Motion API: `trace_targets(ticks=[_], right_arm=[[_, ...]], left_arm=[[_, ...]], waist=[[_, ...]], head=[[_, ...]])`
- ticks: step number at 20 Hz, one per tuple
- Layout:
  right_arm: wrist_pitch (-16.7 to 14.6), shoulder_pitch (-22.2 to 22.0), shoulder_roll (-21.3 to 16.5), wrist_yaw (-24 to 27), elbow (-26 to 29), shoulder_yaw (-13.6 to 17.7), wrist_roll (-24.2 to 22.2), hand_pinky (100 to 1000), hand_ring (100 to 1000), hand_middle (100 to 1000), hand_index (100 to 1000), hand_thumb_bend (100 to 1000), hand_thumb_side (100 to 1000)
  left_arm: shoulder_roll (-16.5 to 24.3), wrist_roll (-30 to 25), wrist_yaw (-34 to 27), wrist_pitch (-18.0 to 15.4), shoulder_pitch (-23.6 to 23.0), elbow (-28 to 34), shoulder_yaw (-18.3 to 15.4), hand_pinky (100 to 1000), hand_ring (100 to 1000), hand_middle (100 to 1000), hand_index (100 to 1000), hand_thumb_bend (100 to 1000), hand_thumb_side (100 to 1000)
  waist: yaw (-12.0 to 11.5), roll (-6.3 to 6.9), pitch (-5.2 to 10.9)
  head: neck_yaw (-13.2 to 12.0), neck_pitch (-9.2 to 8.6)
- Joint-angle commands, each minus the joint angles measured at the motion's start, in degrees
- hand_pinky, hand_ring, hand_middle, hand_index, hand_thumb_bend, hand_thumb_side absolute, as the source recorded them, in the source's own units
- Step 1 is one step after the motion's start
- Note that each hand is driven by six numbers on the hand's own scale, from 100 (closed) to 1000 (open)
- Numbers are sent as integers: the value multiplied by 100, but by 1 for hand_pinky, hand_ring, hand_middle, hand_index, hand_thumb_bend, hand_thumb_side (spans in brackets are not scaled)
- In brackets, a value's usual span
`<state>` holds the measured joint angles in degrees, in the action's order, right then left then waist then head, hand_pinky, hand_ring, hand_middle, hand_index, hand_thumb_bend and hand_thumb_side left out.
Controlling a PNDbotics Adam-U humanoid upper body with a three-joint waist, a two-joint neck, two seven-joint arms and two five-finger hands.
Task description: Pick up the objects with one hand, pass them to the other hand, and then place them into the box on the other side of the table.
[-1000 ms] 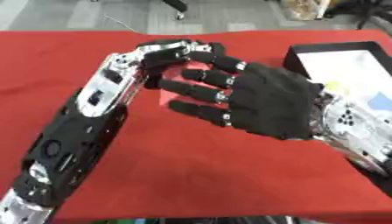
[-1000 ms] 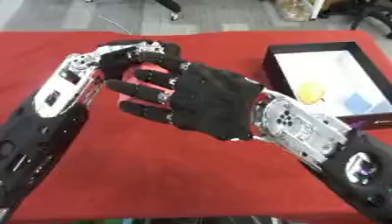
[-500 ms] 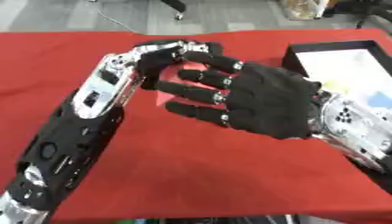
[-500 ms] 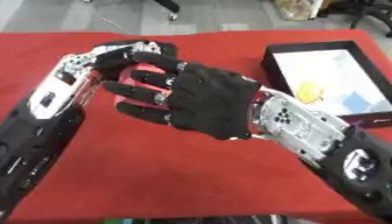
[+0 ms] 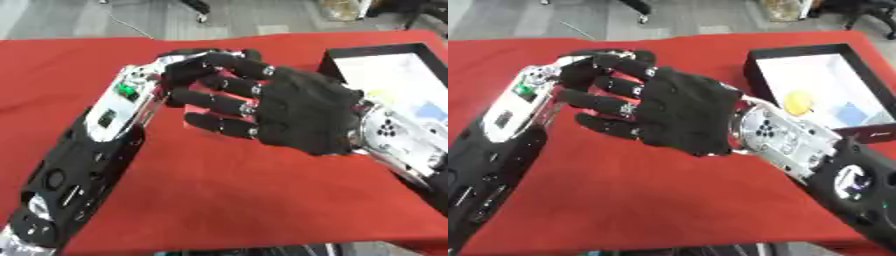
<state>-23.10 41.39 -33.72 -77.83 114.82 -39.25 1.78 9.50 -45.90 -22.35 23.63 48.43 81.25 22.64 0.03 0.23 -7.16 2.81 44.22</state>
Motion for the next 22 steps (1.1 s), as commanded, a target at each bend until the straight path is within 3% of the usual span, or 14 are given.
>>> trace_targets(ticks=[1,6,10,11,13,17,22], right_arm=[[15,75,-154,-48,-23,50,29,950,821,1000,921,420,100],[65,74,-146,8,-23,54,198,917,783,1000,824,349,100],[159,76,-137,63,-23,57,528,867,711,775,602,273,100],[175,76,-137,71,-23,54,617,854,681,670,523,266,100],[205,69,-134,105,-23,50,791,840,659,577,452,233,100],[230,60,-125,216,-23,36,1052,829,645,533,386,195,100],[212,31,-122,335,-23,38,1135,827,649,543,351,147,100]], left_arm=[[-29,-607,-55,633,100,240,16,579,416,295,493,100,615],[-16,-607,-6,643,80,213,22,582,419,297,496,100,621],[-4,-607,52,641,69,180,36,585,424,302,501,100,626],[1,-607,68,636,72,169,37,589,430,308,506,100,630],[16,-607,103,615,78,136,32,593,438,317,513,100,633],[54,-607,187,539,96,34,10,614,488,371,563,100,678],[137,-607,373,335,141,-234,-122,637,543,427,621,100,887]], waist=[[0,-7,105],[4,-17,109],[12,-23,107],[14,-24,106],[19,-27,106],[33,-37,107],[56,-61,110]], head=[[31,-10],[30,-10],[22,-10],[23,-10],[21,-10],[10,-10],[-11,-10]])
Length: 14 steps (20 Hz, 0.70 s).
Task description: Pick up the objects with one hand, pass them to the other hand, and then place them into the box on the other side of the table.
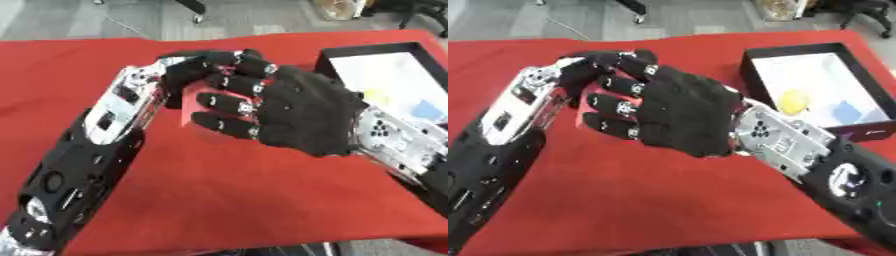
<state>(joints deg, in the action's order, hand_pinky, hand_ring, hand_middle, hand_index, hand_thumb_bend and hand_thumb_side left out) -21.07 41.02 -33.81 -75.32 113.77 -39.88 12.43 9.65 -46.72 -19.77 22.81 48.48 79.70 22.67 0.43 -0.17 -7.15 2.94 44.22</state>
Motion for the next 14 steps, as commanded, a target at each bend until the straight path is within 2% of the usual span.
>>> trace_targets(ticks=[1,4,9,14], right_arm=[[12,64,-112,105,82,110,85,827,650,545,348,138,100],[21,43,-119,160,82,141,136,827,652,555,338,118,100],[103,-63,-221,195,82,308,238,829,651,564,334,110,100],[546,-383,-615,323,82,660,282,815,659,561,339,100,100]], left_arm=[[133,-524,167,369,141,-148,-168,640,550,435,627,100,916],[154,-524,278,223,151,-336,-321,656,591,472,661,100,1000],[320,-395,421,-127,184,-664,-812,680,643,522,691,100,1000],[764,242,391,-559,80,-883,-1527,689,651,530,687,100,1000]], waist=[[21,-26,109],[37,-44,111],[63,-79,120],[44,-84,120]], head=[[-26,-10],[-40,-10],[-64,-10],[-41,-10]])
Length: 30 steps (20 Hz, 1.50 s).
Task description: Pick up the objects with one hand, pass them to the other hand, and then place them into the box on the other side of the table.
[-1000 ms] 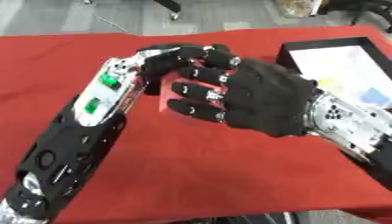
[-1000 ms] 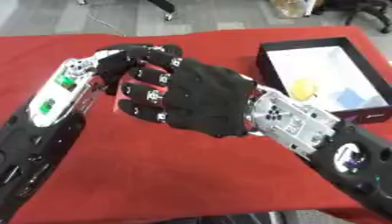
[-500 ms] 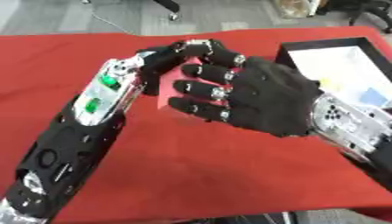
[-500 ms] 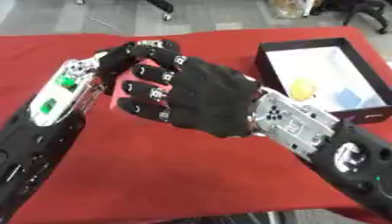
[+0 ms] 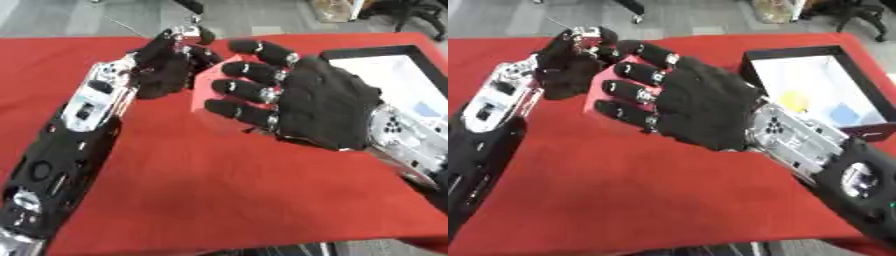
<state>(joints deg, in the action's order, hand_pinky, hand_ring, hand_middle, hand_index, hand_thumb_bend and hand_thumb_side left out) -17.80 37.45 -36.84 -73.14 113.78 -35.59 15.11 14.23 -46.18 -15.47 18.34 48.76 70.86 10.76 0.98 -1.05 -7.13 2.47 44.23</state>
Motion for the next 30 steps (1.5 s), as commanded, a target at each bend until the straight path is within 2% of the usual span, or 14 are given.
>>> trace_targets(ticks=[1,3,5,7,10,11,12,14,17,19,21,25,30], right_arm=[[364,-117,-419,152,81,318,-5,810,661,556,339,100,100],[735,-305,-618,295,81,510,-38,797,666,545,340,100,100],[1329,-528,-813,571,81,770,-95,760,684,513,346,100,100],[2087,-732,-998,972,81,1067,-132,737,694,494,351,100,100],[3442,-977,-1230,1702,81,1513,-153,670,729,448,371,100,100],[3888,-1031,-1292,1959,81,1623,-149,655,739,436,377,179,100],[4330,-1083,-1342,2226,81,1720,-136,635,751,426,385,100,100],[5186,-1158,-1429,2764,41,1880,-81,612,768,413,396,100,100],[6064,-1110,-1428,3551,-534,1989,269,586,788,401,407,100,100],[6377,-997,-1368,4222,-1206,2031,769,566,802,391,415,100,100],[6409,-887,-1331,4939,-1900,2023,1363,561,806,391,418,100,100],[6071,-760,-1278,6071,-2991,1984,2298,552,817,398,430,100,100],[5543,-706,-1202,7408,-4028,2028,3151,541,834,411,470,100,100]], left_arm=[[420,292,-114,-195,2,35,-465,690,650,528,686,100,984],[627,481,-319,-362,-119,198,-703,691,649,526,684,100,960],[817,691,-544,-549,-286,478,-952,692,645,523,680,100,883],[965,889,-744,-729,-501,829,-1165,693,645,522,678,100,857],[1130,1083,-999,-1009,-902,1412,-1411,696,642,517,676,100,785],[1157,1120,-1050,-1102,-1034,1591,-1472,700,643,517,676,100,782],[1167,1160,-1092,-1198,-1161,1755,-1540,699,645,519,678,100,748],[1144,1265,-1162,-1406,-1432,2071,-1695,702,647,522,679,100,724],[1046,1473,-1178,-1676,-1778,2466,-1915,708,651,525,682,100,689],[956,1624,-1085,-1874,-1958,2739,-2051,714,658,531,686,100,657],[868,1732,-948,-2082,-2092,3022,-2147,719,664,537,690,100,633],[684,1841,-645,-2379,-2260,3476,-2243,726,671,547,697,100,603],[477,1840,-447,-2535,-2451,3870,-2316,731,677,553,700,100,594]], waist=[[-25,12,114],[-59,27,102],[-101,46,93],[-147,64,88],[-215,84,94],[-240,89,98],[-267,95,104],[-333,110,123],[-462,135,156],[-569,149,170],[-677,157,172],[-850,168,155],[-1029,169,130]], head=[[26,-11],[81,-11],[162,-11],[254,-11],[390,-11],[427,-11],[455,-11],[501,-11],[565,-11],[585,-11],[599,-11],[622,-11],[792,-11]])
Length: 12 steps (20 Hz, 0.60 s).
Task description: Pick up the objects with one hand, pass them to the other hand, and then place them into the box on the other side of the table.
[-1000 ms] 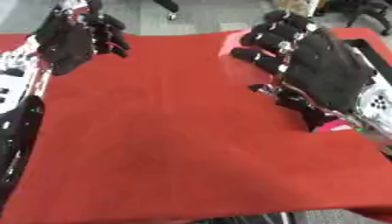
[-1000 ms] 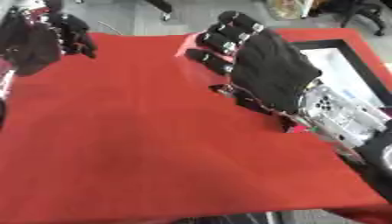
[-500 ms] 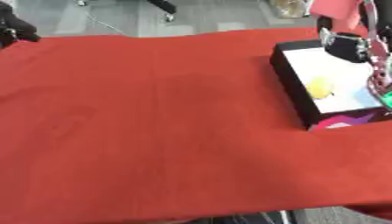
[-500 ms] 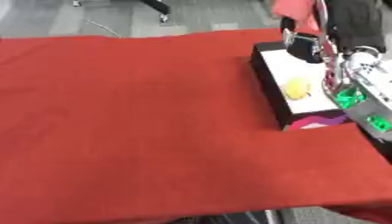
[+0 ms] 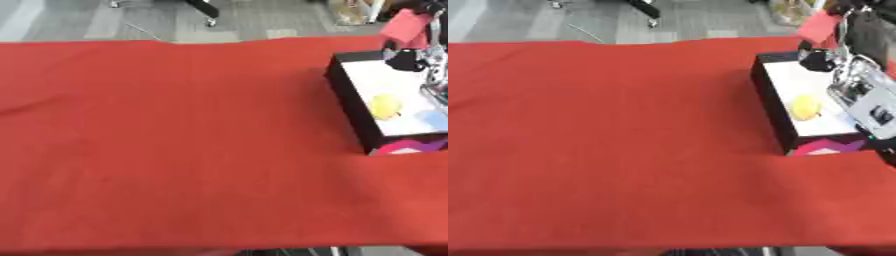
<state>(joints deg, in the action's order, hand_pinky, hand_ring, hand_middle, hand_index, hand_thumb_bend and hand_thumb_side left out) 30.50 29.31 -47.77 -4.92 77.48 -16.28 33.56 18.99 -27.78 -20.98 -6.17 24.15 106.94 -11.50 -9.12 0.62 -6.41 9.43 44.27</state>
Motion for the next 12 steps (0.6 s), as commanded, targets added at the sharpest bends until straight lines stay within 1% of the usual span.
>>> trace_targets(ticks=[1,3,4,5,6,7,8,9,10,12], right_arm=[[605,111,-99,846,-587,102,1445,541,836,412,476,100,100],[414,112,-98,1267,-914,73,1613,549,843,429,532,100,100],[343,115,-103,1413,-1046,57,1645,558,852,449,634,100,100],[286,111,-108,1535,-1156,43,1632,576,871,494,754,188,122],[241,106,-116,1630,-1232,25,1566,594,892,550,848,284,211],[228,94,-128,1707,-1283,3,1426,621,921,630,934,417,326],[227,87,-146,1746,-1312,-9,1259,648,943,688,972,503,387],[222,78,-166,1738,-1319,-13,1092,699,979,760,1000,574,434],[211,69,-185,1697,-1314,-2,947,736,1000,802,1000,606,476],[147,39,-224,1577,-1248,46,729,789,1000,850,1000,651,558]], left_arm=[[-42,-10,129,-92,-26,314,-101,731,678,554,701,100,595],[-115,-23,162,-88,-84,396,-128,732,678,554,701,100,596],[-143,-25,173,-80,-108,431,-142,732,678,554,701,100,596],[-167,-24,180,-74,-139,465,-159,732,679,555,701,100,598],[-185,-24,183,-66,-168,495,-176,732,679,555,701,100,599],[-199,-22,186,-57,-200,518,-193,731,679,554,701,100,601],[-209,-22,187,-45,-228,532,-206,732,679,554,701,100,602],[-220,-26,194,-29,-251,539,-215,731,680,554,701,100,604],[-230,-32,202,-15,-267,545,-223,731,680,554,701,100,606],[-251,-40,213,12,-297,553,-237,731,681,554,700,100,608]], waist=[[-50,-1,55],[-97,-7,51],[-111,-9,51],[-122,-13,51],[-128,-16,51],[-130,-20,53],[-130,-23,55],[-129,-26,58],[-127,-29,61],[-116,-38,67]], head=[[145,-15],[229,-15],[260,-15],[290,-15],[308,-15],[320,-15],[326,-15],[328,-15],[328,-15],[316,-15]])
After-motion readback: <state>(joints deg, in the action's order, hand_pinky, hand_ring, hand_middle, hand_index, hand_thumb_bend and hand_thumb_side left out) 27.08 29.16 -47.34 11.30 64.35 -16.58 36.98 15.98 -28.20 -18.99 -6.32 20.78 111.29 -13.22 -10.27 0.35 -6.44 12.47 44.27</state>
